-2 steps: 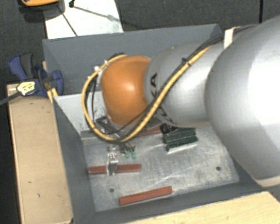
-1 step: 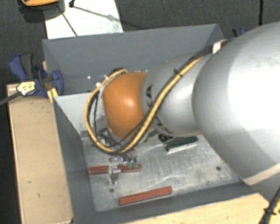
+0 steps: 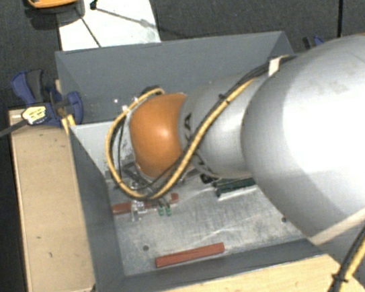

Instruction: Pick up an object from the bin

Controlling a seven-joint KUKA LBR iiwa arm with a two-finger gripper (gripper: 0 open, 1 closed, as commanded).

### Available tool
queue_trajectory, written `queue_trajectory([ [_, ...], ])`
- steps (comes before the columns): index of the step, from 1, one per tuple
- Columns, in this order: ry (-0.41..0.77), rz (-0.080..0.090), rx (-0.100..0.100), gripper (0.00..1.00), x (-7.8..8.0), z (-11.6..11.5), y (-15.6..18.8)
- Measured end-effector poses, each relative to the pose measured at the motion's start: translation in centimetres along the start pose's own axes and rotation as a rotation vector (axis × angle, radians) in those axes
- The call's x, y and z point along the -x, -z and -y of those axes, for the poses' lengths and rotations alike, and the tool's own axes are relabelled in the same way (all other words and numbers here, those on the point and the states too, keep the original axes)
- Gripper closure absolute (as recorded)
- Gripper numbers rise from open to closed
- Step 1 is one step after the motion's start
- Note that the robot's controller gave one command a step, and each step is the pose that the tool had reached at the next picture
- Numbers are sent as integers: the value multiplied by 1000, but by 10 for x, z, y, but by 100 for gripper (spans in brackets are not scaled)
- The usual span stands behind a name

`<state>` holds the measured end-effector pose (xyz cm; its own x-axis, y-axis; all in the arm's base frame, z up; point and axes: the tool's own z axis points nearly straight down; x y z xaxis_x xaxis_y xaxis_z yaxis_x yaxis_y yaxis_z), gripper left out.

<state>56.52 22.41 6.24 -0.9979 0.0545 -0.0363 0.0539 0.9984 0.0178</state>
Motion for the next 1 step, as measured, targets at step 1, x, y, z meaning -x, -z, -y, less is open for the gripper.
queue_trajectory([
  [1, -5, -1, 0, 100, 0, 0, 1],
])
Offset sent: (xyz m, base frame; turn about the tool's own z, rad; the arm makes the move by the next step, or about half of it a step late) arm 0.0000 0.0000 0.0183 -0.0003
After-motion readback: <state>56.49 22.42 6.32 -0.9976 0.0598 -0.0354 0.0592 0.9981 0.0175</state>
